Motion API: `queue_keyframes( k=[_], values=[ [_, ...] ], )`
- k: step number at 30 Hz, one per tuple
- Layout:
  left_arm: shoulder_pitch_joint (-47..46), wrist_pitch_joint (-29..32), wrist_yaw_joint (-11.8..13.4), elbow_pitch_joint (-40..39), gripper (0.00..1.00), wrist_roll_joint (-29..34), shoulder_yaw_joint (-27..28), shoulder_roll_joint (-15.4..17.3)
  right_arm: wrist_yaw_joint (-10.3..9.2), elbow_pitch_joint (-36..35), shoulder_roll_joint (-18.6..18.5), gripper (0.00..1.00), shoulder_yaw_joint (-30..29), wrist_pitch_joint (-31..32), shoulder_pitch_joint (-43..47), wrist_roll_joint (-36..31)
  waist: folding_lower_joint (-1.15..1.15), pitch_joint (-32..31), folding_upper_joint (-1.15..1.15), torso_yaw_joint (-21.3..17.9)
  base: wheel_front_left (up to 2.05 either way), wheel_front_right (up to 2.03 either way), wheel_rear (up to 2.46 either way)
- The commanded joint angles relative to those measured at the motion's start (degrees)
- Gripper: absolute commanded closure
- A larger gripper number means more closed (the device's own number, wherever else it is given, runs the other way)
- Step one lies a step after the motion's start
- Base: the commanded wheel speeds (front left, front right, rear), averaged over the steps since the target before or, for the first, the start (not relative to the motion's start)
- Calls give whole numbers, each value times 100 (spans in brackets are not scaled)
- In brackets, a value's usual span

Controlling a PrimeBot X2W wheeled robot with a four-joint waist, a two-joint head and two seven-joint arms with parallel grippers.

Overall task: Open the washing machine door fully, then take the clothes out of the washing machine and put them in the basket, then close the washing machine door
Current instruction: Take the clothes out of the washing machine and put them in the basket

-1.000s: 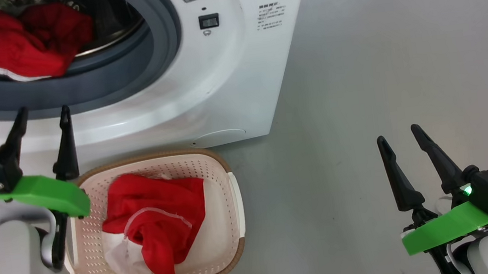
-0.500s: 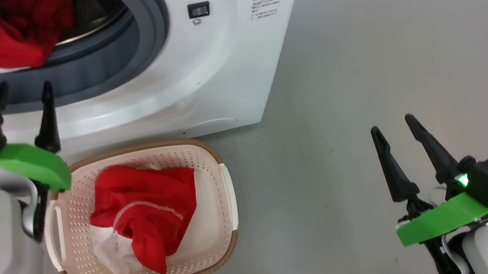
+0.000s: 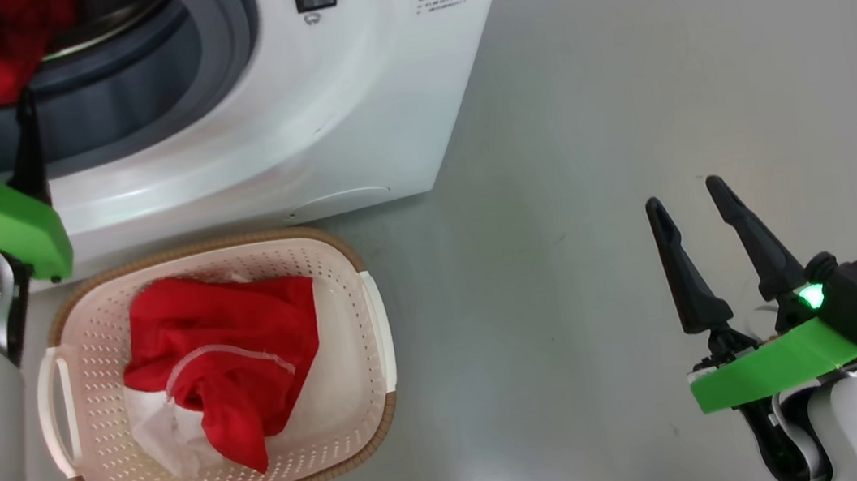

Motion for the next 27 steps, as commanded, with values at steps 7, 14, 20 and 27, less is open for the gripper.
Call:
queue_keyframes(
  k=[7, 14, 20, 27],
  values=[
    [-712, -29, 170, 543, 0, 162, -12, 461, 36, -184, -3, 0, 214, -36, -198, 121, 0, 252, 0, -174, 0, 0, 0],
    [-1057, -29, 209, 898, 0, 192, -79, 603, 36, -210, -3, 0, 271, -36, -247, 195, 0, 364, 0, -294, 0, 0, 0],
    [-1246, -29, 221, 1227, 0, 197, -159, 723, 36, -227, -3, 0, 301, -36, -259, 235, 0, 428, 0, -399, 0, 0, 0],
    [-1253, -29, 255, 1391, 55, 146, -197, 772, 36, -250, -3, 0, 310, -36, -257, 241, 0, 437, 0, -444, 0, 0, 0]
  ],
)
